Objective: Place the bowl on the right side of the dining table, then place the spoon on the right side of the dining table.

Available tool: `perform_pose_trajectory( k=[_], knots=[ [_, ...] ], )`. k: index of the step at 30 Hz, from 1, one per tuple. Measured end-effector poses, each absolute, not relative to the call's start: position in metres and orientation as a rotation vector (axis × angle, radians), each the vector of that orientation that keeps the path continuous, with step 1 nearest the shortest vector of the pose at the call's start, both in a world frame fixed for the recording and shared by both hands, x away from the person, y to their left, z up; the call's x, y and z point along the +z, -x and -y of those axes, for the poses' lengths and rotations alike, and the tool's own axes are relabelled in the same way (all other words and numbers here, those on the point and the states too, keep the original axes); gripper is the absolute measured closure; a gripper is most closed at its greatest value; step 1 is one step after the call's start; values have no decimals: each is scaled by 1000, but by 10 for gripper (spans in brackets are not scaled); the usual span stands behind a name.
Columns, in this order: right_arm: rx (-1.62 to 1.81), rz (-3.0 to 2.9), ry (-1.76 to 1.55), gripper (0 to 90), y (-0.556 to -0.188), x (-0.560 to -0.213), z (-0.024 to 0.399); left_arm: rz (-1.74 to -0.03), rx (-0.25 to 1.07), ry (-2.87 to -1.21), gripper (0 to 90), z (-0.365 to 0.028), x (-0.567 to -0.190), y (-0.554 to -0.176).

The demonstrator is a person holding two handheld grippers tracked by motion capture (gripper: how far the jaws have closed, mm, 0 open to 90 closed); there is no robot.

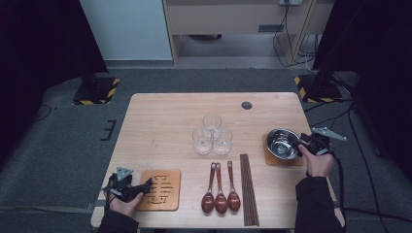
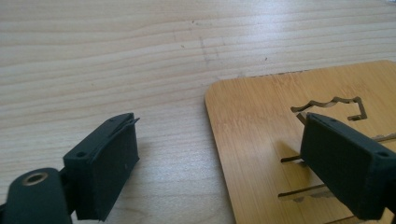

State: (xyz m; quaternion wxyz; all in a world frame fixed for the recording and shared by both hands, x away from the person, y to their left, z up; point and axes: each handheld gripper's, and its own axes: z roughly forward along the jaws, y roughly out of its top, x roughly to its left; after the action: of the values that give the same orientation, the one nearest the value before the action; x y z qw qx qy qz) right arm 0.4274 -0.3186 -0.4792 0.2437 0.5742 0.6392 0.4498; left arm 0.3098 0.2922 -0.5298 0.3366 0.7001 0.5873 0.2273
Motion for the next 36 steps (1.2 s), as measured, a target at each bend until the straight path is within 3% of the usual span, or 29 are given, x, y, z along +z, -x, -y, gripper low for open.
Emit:
perform_pose_trajectory(
  k=[10,36],
  knots=[
    [1293,-1774,-1490,345,-423,-467,306,-1447,533,-1783,196,-289,-517,-303],
    [1387,-1893,-1305,336,-400,-446,272,-1172,483,-1909,148,-201,-475,-299]
  ],
)
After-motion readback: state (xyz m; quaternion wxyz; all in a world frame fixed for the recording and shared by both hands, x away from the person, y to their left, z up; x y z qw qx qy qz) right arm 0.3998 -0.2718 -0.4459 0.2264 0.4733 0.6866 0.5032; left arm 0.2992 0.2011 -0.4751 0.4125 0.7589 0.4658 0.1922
